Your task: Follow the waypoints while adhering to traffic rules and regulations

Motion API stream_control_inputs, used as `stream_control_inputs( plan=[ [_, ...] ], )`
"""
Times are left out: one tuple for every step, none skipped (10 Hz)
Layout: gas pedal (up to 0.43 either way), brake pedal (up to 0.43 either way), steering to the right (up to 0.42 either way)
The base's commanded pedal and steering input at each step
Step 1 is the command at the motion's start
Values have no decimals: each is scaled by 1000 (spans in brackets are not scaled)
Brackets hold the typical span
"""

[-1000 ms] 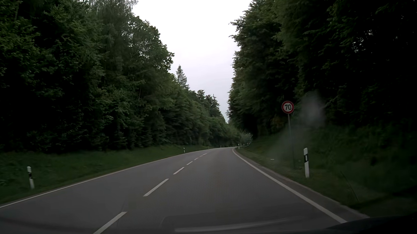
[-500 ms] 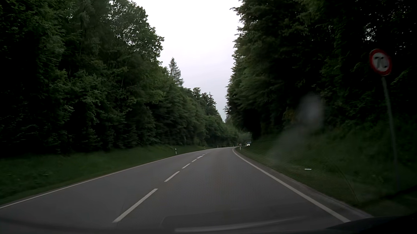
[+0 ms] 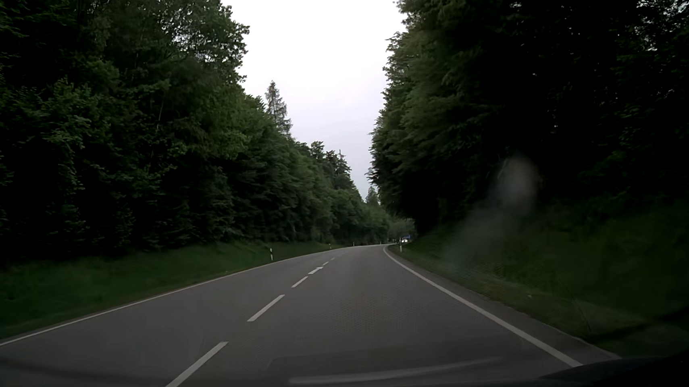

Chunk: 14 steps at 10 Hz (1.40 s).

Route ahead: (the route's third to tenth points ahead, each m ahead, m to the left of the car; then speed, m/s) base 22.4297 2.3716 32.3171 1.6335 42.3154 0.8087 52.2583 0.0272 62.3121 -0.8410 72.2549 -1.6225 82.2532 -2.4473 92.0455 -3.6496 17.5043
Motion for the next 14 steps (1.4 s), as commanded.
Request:
stream_control_inputs(
  plan=[
    [79,0,8],
    [79,0,8],
    [67,0,8],
    [67,0,8],
    [67,0,8],
    [67,0,8],
    [67,0,8],
    [67,0,7],
    [67,0,7],
    [59,0,7],
    [59,0,7],
    [59,0,7],
    [59,0,7],
    [47,0,7]
  ],
)
